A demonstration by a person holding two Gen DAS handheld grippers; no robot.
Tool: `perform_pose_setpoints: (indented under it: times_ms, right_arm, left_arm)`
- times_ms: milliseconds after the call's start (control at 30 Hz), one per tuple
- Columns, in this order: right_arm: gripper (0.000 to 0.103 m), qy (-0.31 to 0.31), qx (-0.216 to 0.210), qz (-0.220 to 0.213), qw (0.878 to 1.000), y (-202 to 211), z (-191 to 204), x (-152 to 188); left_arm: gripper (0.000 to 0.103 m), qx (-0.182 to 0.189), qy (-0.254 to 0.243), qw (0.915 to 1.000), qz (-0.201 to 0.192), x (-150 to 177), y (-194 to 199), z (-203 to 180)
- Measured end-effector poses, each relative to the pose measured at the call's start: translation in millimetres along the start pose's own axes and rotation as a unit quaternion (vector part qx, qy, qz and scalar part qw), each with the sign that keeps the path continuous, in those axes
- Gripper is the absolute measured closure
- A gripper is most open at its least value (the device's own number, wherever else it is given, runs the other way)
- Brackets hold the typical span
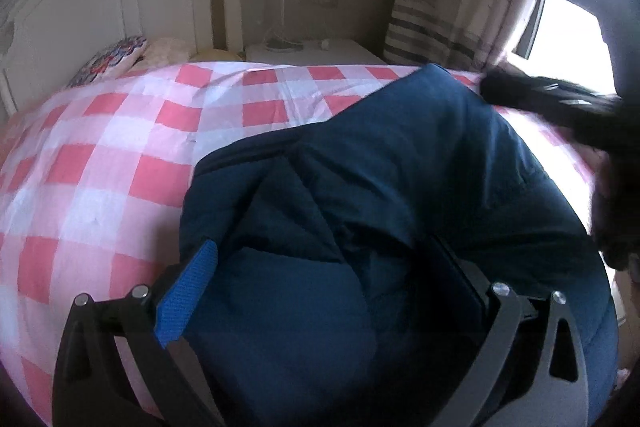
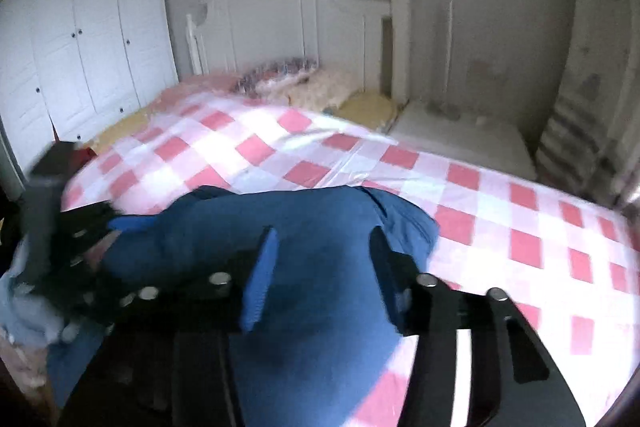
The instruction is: Fold large clothes
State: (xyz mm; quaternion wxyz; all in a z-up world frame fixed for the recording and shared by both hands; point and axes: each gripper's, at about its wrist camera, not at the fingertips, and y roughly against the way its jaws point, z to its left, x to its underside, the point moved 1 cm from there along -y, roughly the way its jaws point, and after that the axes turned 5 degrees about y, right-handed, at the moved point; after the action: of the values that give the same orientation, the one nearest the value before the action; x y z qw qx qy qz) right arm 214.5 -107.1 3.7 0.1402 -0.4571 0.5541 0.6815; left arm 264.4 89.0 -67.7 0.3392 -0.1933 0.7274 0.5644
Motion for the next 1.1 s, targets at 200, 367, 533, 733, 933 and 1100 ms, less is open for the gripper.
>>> perform_pose_setpoints:
  times_ms: [200,367,533,733,933,1100]
  right_arm:
    - [0.062,0.079,0.008,0.122,0.989,-76.1,21.0,-0.4]
    - [0.062,0.094,0.019,0.115,0.989,-72.6,24.8,5.9]
    - [0.062,0.074,0.003,0.103,0.992,-75.6,19.3,6.3]
    - [0.062,0.017,-0.045,0.087,0.995,-72.1,3.2,6.8]
    - [0.061,0.060,-0.001,0.098,0.993,-71.6,20.9,0.6]
    - [0.061,0.003,0.011,0.033,0.999,-20.4,11.9,-6.7]
  left_arm:
    - [0.002,0.005,0.059,0.9982,0.000,3.6,-3.8,25.0]
    - [0.003,-0.081,0.000,0.9967,0.002,-15.9,23.6,-2.9]
    - [0.003,-0.057,0.066,0.9959,-0.024,-49.0,48.4,-1.5]
    - [0.002,-0.094,0.114,0.9877,0.051,-18.5,-26.9,41.2]
    - [0.002,-0.095,0.114,0.9878,0.048,-13.9,-26.7,50.2]
    - [0.002,-0.093,0.111,0.9885,0.044,-8.6,-22.7,42.5]
